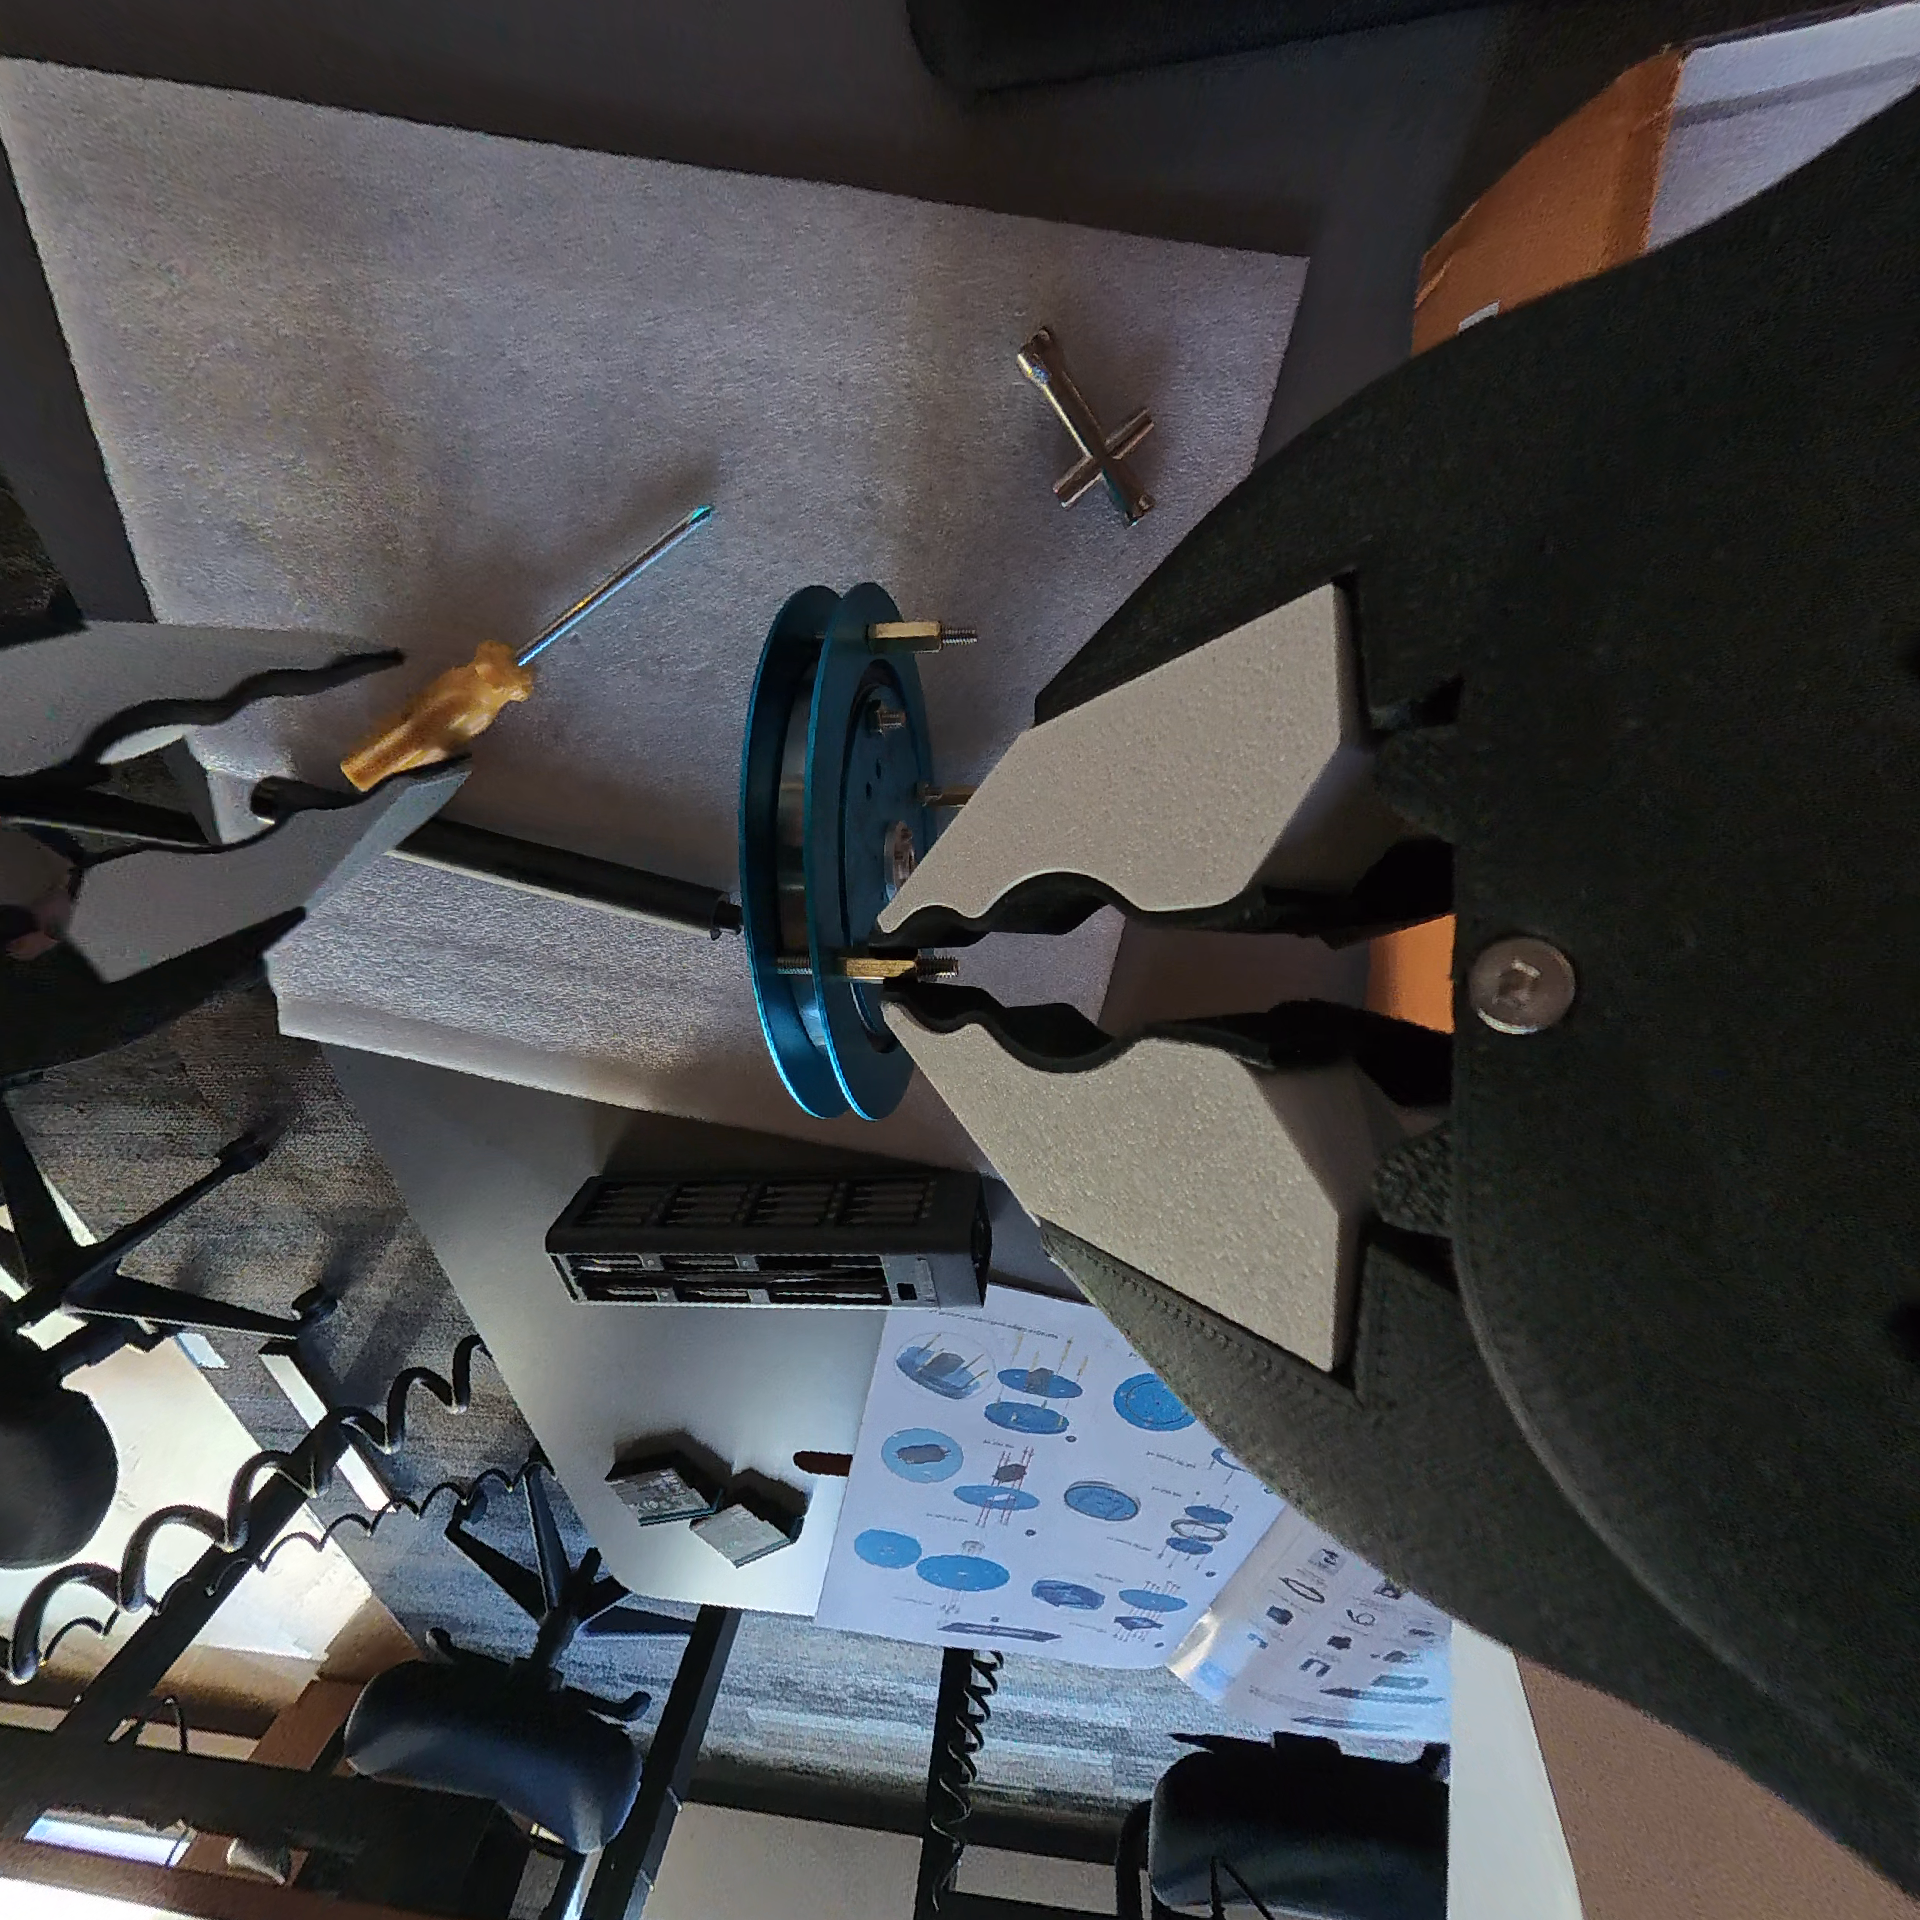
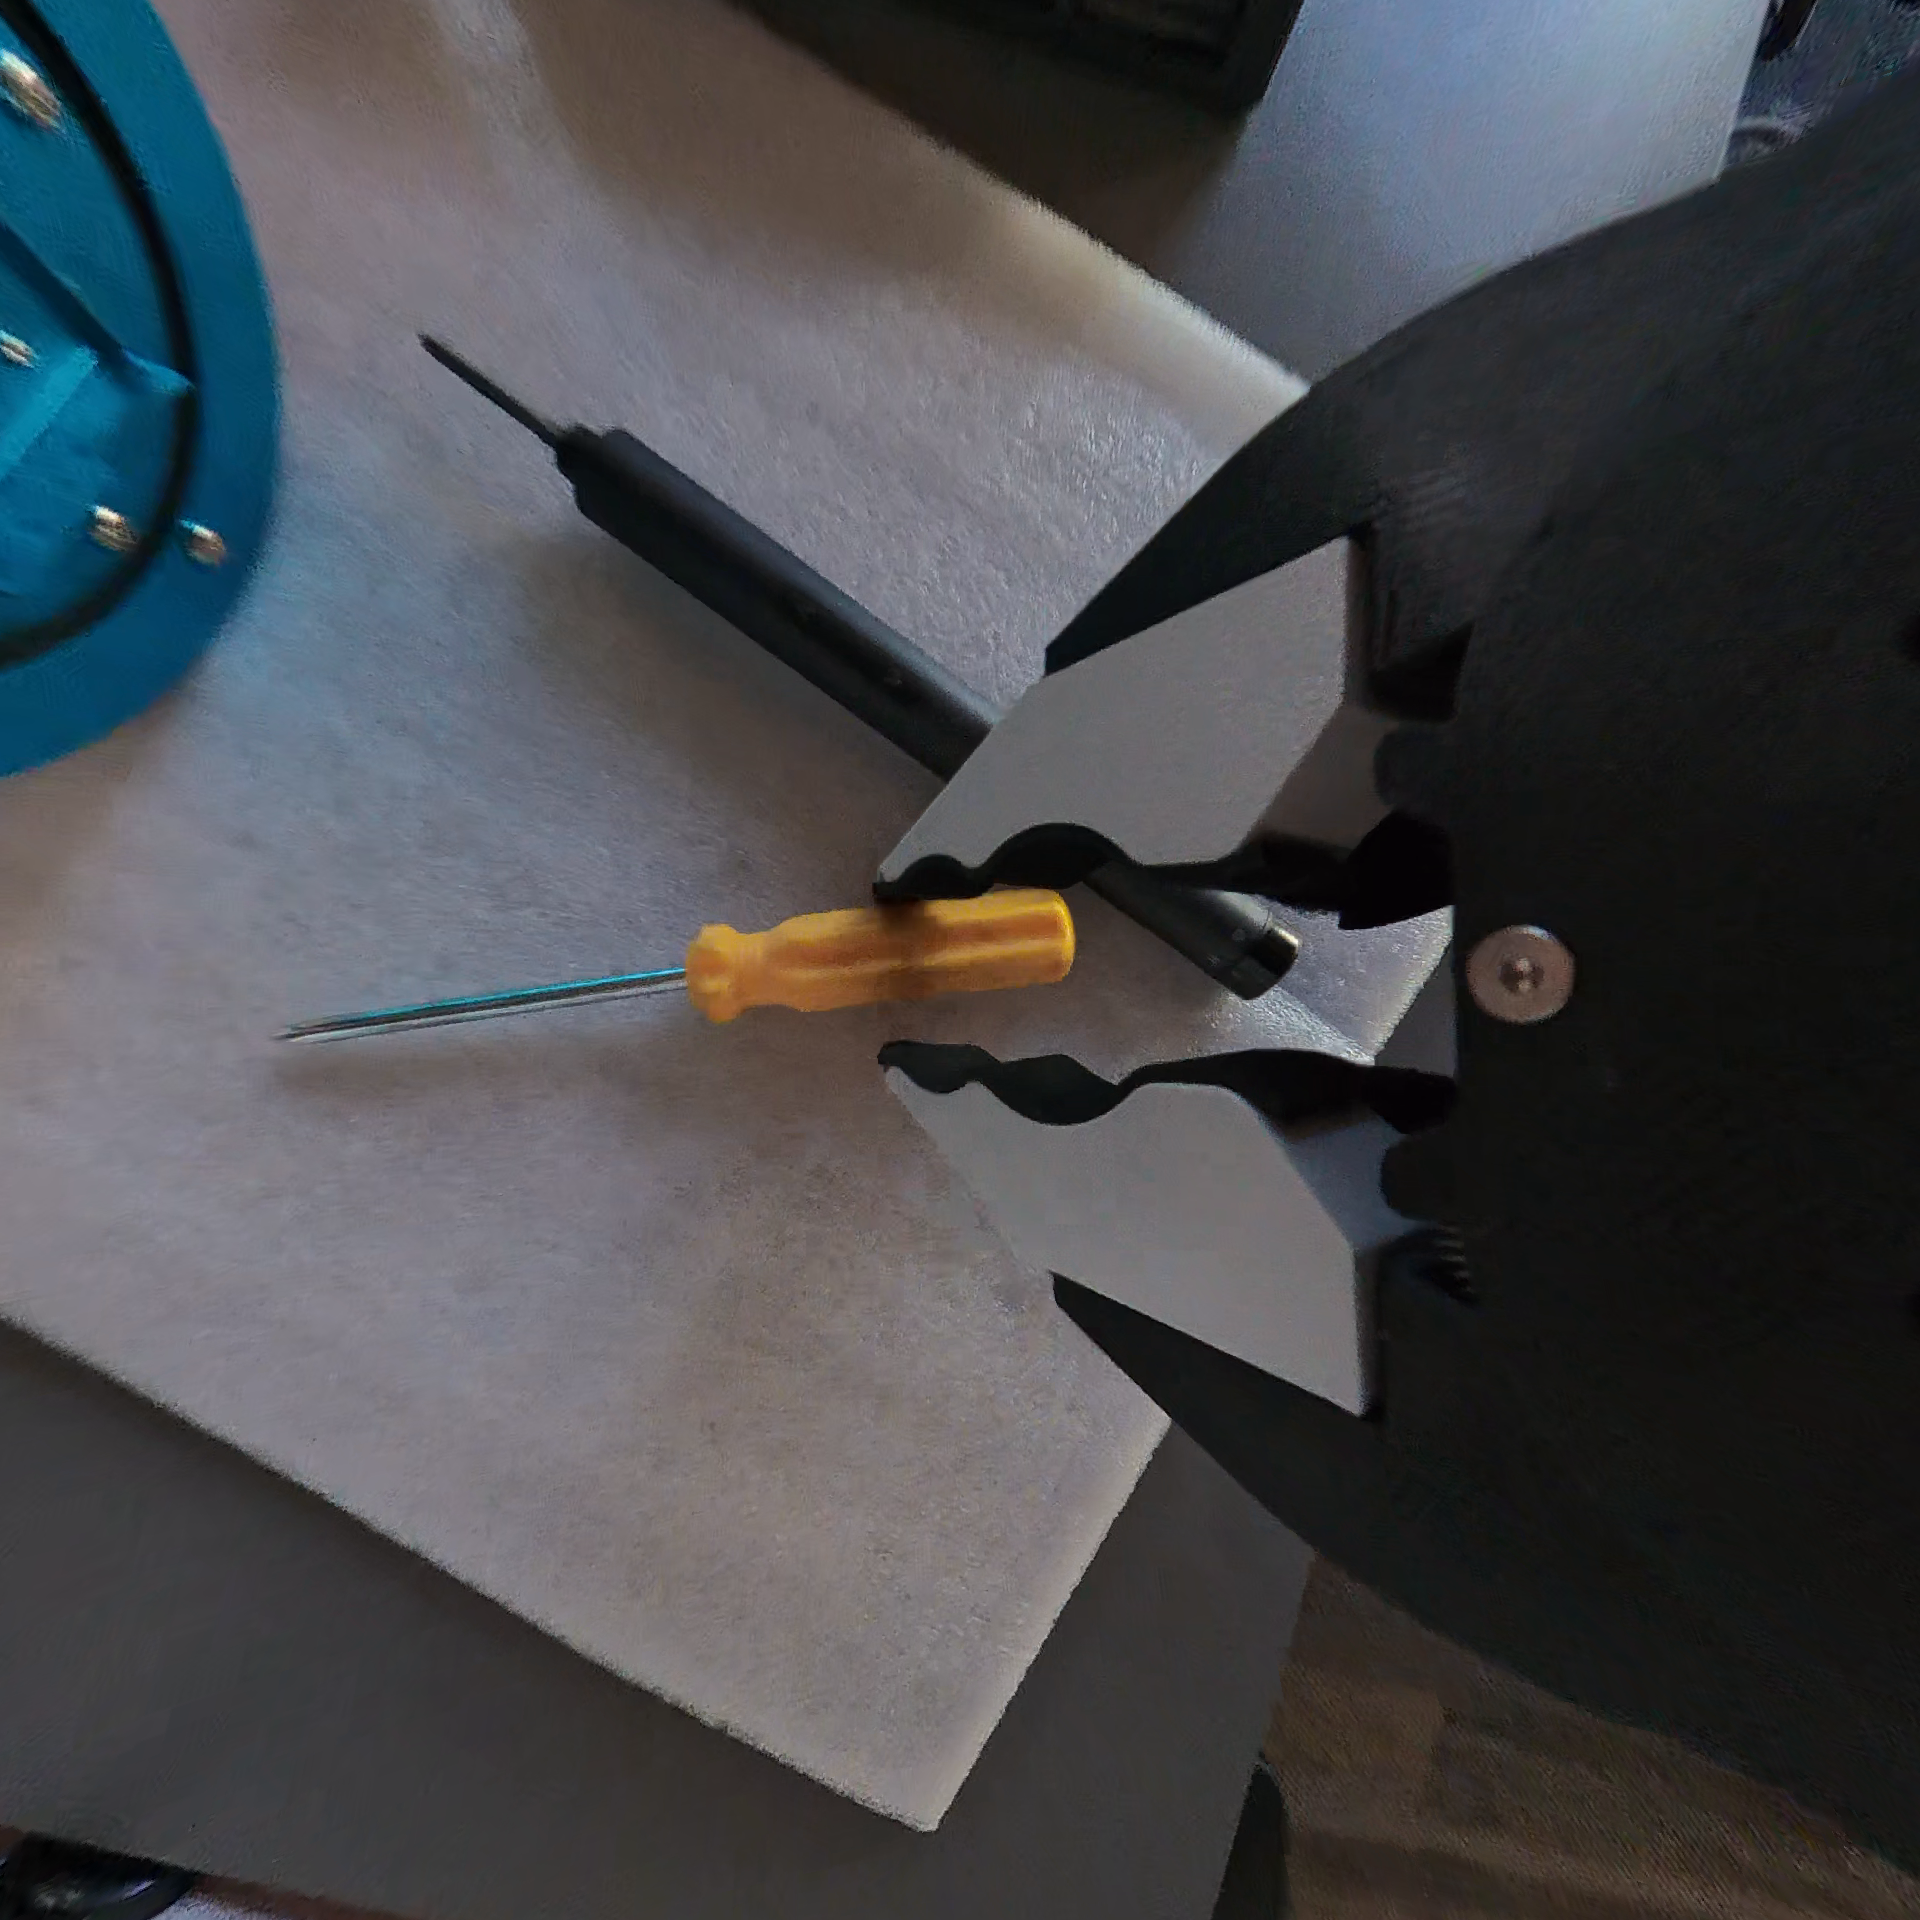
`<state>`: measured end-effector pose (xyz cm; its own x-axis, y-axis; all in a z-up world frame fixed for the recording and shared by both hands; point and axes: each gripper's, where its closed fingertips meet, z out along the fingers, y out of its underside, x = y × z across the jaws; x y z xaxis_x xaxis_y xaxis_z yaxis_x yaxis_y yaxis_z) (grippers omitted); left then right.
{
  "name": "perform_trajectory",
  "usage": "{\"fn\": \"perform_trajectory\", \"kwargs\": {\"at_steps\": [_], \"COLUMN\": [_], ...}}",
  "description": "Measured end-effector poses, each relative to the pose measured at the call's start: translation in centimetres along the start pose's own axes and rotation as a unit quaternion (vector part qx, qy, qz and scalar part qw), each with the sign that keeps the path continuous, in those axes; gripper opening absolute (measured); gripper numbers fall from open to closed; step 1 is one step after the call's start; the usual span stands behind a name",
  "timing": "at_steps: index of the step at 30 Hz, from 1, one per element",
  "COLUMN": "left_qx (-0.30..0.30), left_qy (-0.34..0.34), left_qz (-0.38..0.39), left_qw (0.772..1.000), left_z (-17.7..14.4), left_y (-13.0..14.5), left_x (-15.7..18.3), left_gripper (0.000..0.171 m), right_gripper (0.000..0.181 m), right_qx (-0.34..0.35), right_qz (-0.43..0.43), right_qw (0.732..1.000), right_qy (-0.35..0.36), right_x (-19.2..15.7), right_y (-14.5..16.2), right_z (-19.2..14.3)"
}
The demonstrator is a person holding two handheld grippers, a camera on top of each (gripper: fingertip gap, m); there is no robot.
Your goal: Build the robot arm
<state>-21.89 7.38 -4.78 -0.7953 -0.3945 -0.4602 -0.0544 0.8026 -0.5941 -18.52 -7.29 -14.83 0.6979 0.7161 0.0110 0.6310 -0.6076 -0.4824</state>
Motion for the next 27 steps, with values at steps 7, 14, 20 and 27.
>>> {"fn": "perform_trajectory", "kwargs": {"at_steps": [7, 14, 20, 27], "left_qx": [-0.004, -0.001, -0.006, -0.010], "left_qy": [-0.002, -0.010, -0.013, -0.017], "left_qz": [0.000, 0.002, 0.006, 0.008], "left_qw": [1.000, 1.000, 1.000, 1.000], "left_z": [-0.1, -0.3, -0.3, -0.4], "left_y": [-0.1, 0.2, 0.1, 0.3], "left_x": [0.2, 0.3, 0.3, 0.4], "left_gripper": [0.005, 0.004, 0.005, 0.004], "right_gripper": [0.017, 0.016, 0.016, 0.017], "right_qx": [0.019, 0.150, 0.131, 0.104], "right_qz": [0.051, 0.070, 0.052, 0.039], "right_qw": [0.998, 0.967, 0.954, 0.956], "right_qy": [-0.016, 0.196, 0.263, 0.272], "right_x": [0.0, 2.1, 3.7, 4.5], "right_y": [-0.4, -3.9, -5.8, -6.1], "right_z": [-0.9, -7.9, -9.0, -7.7]}}
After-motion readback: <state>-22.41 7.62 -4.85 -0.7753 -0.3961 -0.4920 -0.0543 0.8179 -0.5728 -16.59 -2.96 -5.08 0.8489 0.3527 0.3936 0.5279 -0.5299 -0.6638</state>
